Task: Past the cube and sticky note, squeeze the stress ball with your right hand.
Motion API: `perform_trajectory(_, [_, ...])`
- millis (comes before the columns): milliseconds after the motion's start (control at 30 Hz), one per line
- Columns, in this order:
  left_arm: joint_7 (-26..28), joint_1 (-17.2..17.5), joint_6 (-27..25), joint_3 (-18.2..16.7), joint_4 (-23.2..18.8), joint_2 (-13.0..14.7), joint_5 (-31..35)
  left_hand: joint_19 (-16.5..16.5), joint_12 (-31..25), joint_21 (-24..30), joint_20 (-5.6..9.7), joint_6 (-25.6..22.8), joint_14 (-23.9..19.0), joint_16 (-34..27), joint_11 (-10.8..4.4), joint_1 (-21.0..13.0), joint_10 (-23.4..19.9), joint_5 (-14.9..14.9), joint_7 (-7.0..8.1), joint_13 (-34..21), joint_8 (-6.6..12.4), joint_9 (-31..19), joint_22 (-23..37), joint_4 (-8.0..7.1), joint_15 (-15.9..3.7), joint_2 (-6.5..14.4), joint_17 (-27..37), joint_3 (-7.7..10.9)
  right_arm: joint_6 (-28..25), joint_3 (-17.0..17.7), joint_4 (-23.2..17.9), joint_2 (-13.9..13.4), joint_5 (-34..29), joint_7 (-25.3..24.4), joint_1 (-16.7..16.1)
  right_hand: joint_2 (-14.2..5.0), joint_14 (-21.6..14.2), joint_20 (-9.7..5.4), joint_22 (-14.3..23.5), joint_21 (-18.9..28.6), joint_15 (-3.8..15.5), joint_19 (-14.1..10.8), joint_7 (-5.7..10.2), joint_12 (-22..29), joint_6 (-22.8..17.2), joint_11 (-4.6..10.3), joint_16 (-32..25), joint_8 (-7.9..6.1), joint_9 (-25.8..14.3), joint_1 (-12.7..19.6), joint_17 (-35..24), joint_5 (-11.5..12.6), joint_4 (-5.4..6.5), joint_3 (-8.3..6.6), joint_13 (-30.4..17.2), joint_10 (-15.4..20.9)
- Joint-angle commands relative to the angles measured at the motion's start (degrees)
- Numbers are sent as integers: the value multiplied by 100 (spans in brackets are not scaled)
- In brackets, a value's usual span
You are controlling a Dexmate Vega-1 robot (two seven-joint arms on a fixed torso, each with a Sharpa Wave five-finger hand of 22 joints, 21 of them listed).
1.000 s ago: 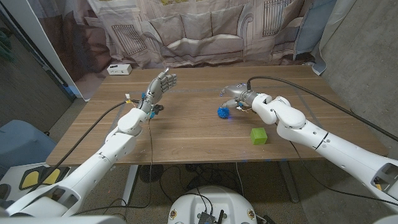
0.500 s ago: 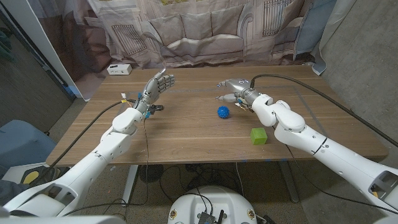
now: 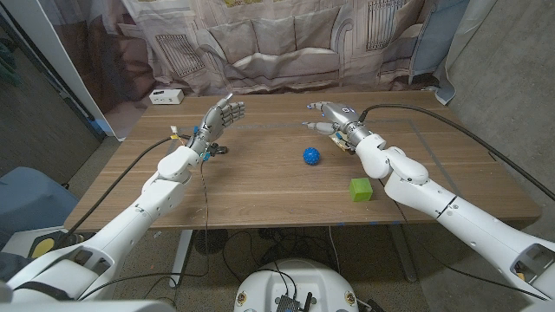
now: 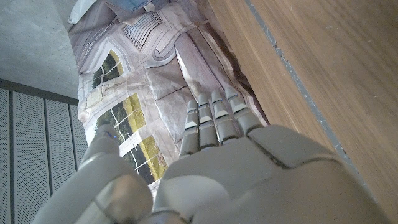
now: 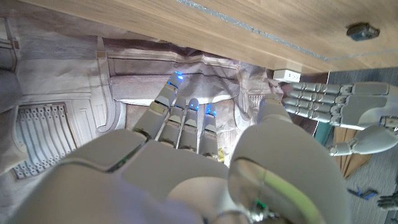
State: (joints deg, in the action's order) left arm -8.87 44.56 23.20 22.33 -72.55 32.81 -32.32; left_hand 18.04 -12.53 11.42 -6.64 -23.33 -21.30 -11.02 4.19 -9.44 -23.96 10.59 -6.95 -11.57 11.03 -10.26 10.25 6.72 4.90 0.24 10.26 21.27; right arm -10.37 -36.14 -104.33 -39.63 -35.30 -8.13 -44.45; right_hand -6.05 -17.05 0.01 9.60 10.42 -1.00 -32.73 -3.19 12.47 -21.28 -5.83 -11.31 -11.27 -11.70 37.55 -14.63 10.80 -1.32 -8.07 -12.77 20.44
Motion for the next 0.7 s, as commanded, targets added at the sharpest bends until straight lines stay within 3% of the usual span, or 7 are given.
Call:
perform_trajectory(33, [301,100,-57,-17,-244,37,132,19,17,15,-1,-34,-42,10,35,6,-23,-5,-25,-30,-5,-29,16,23,4,56,17,5,1012,413,608,151,1378,-886,-97,0,10,27,18,31,-43,21,-69,-36,-9,-30,-14,-42,-8,-37,-10,-4,-1,-35,3,-7])
perform_trajectory(367, [364,171,61,-33,-233,-47,110,13,38,11,6,-1,19,32,58,3,32,-4,-16,-30,-17,-28,15,26,14,56,17,4,1758,894,951,196,2543,-1154,-369,54,-90,23,20,69,-27,-51,-84,-11,46,-50,-69,-16,15,-180,2,-24,29,22,18,86])
perform_trajectory(433, [334,156,26,-33,-226,-56,68,-104,41,-33,31,26,48,38,56,0,43,-4,-29,-30,-26,-29,14,28,19,58,17,5,2199,1001,1227,351,2807,-1392,-428,76,-418,-41,24,154,56,-323,-38,92,-332,7,-172,-131,45,-275,56,-26,10,35,62,491])
perform_trajectory(500, [331,167,45,-51,-258,-58,42,-213,61,-66,39,39,112,56,74,-4,102,-2,-47,-31,-26,-29,13,30,36,62,17,6,2487,1089,1415,410,3184,-1292,-431,88,-867,-74,25,251,83,-717,-28,158,-687,51,-296,-204,68,-340,109,-30,-27,31,111,877])
perform_trajectory(533, [379,187,64,-60,-300,-35,91,-241,65,-73,46,56,148,66,71,-7,116,-2,-46,-31,-31,-29,13,31,41,64,17,7,2588,1120,1502,432,3360,-1207,-417,89,-897,-78,25,252,90,-739,-39,163,-727,45,-301,-211,69,-352,114,-30,-27,32,116,914])
perform_trajectory(700, [464,267,63,-111,-407,-2,82,-270,76,-74,51,85,187,71,76,-12,156,-1,-41,-31,-38,-28,12,33,36,68,17,9,2829,1240,1679,430,4005,-798,-390,152,-416,46,27,45,-82,-318,-102,-100,-403,-77,-58,-18,74,-497,161,-22,-57,66,142,482])
